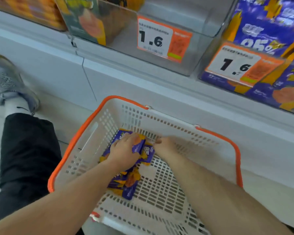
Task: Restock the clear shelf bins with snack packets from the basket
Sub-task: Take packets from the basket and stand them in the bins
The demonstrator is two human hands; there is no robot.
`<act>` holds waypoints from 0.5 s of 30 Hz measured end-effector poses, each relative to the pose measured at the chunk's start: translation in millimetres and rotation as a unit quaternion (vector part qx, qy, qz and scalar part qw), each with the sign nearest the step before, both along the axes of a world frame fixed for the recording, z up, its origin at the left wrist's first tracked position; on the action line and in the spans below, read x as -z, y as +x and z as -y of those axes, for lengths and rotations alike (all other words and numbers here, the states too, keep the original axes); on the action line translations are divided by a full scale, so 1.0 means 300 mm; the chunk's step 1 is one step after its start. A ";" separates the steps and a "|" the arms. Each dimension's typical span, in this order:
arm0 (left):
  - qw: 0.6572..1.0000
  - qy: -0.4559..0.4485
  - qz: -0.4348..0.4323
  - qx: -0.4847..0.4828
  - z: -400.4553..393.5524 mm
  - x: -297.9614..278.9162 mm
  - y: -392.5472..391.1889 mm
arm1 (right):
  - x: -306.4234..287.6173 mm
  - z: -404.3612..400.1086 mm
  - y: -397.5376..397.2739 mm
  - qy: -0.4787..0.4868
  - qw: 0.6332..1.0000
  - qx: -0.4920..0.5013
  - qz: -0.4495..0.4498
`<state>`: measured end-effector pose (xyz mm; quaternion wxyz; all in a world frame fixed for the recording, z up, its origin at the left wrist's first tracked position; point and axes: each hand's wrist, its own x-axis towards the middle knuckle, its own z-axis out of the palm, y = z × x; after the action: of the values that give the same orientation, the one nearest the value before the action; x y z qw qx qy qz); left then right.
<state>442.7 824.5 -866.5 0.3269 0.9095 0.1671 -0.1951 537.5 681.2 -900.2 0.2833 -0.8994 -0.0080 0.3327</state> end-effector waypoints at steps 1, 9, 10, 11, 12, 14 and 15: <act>1.000 -0.006 -0.009 -0.013 -0.017 0.016 -0.009 | 0.044 -0.012 -0.017 0.022 0.998 0.050 -0.044; 0.992 -0.038 -0.064 -0.101 -0.100 0.096 -0.015 | 0.267 -0.141 -0.090 0.111 0.945 0.245 -0.188; 0.992 -0.038 -0.064 -0.102 -0.103 0.106 -0.015 | 0.277 -0.160 -0.091 0.103 0.949 0.243 -0.172; 0.992 -0.036 -0.064 -0.101 -0.107 0.113 -0.015 | 0.283 -0.179 -0.089 0.095 0.954 0.235 -0.159; 0.992 -0.034 -0.065 -0.100 -0.110 0.121 -0.016 | 0.290 -0.194 -0.086 0.083 0.961 0.219 -0.149; 0.993 -0.034 -0.066 -0.096 -0.113 0.130 -0.019 | 0.286 -0.212 -0.076 0.052 0.971 0.183 -0.144; 0.993 -0.034 -0.064 -0.094 -0.112 0.131 -0.018 | 0.283 -0.210 -0.069 0.036 0.974 0.173 -0.145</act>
<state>437.5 858.0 -905.6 0.3628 0.8639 0.2661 -0.2266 516.8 744.2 -985.0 0.3667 -0.8188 0.1765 0.4048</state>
